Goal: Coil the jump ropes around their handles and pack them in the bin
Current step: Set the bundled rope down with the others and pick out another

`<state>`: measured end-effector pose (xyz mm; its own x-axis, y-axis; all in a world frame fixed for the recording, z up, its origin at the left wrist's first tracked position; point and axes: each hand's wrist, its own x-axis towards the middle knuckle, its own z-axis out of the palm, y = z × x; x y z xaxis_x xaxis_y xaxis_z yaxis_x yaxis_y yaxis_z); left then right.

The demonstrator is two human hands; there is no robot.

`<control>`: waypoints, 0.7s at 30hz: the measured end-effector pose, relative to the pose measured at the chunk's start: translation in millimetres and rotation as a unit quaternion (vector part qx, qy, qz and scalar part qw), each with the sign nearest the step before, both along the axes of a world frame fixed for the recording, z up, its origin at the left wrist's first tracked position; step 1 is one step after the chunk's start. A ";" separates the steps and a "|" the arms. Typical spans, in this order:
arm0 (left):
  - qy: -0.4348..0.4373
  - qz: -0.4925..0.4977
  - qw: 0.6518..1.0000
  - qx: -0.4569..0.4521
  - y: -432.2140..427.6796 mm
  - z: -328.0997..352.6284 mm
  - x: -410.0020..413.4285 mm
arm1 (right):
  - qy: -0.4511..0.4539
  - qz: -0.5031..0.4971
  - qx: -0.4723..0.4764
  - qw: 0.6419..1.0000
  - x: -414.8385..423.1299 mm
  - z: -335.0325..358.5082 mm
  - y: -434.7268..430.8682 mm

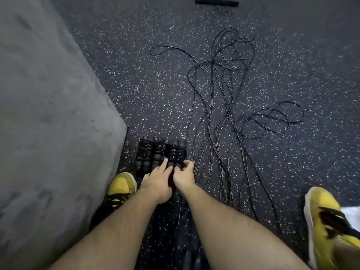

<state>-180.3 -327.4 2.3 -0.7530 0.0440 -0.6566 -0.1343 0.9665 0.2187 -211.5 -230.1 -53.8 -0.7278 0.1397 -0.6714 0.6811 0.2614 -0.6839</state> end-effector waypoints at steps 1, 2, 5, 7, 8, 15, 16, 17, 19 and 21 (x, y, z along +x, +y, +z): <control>-0.001 0.004 1.000 -0.001 -1.4 0.3 -0.2 | -0.009 0.022 0.010 1.000 -0.7 -0.6 1.1; 0.003 0.010 1.000 -0.002 -1.2 -0.9 -0.3 | -0.015 0.050 0.034 0.998 -1.2 -0.7 2.6; 0.050 0.030 0.998 0.000 10.1 -3.1 6.8 | 0.003 0.104 0.139 0.985 2.1 1.9 12.0; 0.116 0.045 0.992 -0.012 19.5 -6.1 16.0 | 0.024 0.110 0.187 0.976 11.5 0.6 21.7; 0.134 0.051 0.990 -0.015 24.6 -9.3 20.2 | 0.029 0.117 0.215 0.969 17.4 -0.3 28.4; -0.052 0.242 0.960 0.127 51.3 -45.7 50.1 | -0.053 0.121 0.254 0.958 36.8 -14.6 61.1; -0.061 0.268 0.950 0.149 53.3 -48.9 52.5 | -0.056 0.123 0.243 0.961 35.7 -15.2 63.8; -0.069 0.292 0.940 0.165 54.9 -51.9 53.4 | -0.060 0.126 0.227 0.964 35.0 -15.9 65.7; -0.085 0.337 0.917 0.193 57.2 -56.5 52.1 | -0.062 0.124 0.191 0.972 34.9 -15.5 68.9; -0.106 0.379 0.889 0.233 61.3 -59.0 49.3 | -0.058 0.097 0.157 0.981 36.4 -12.4 72.2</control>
<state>-131.0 -266.2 -56.7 -0.5444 -0.1192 -0.8303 -0.7940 0.3923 0.4643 -175.1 -157.9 -66.2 -0.6828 0.2194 -0.6969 0.6661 0.5787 -0.4704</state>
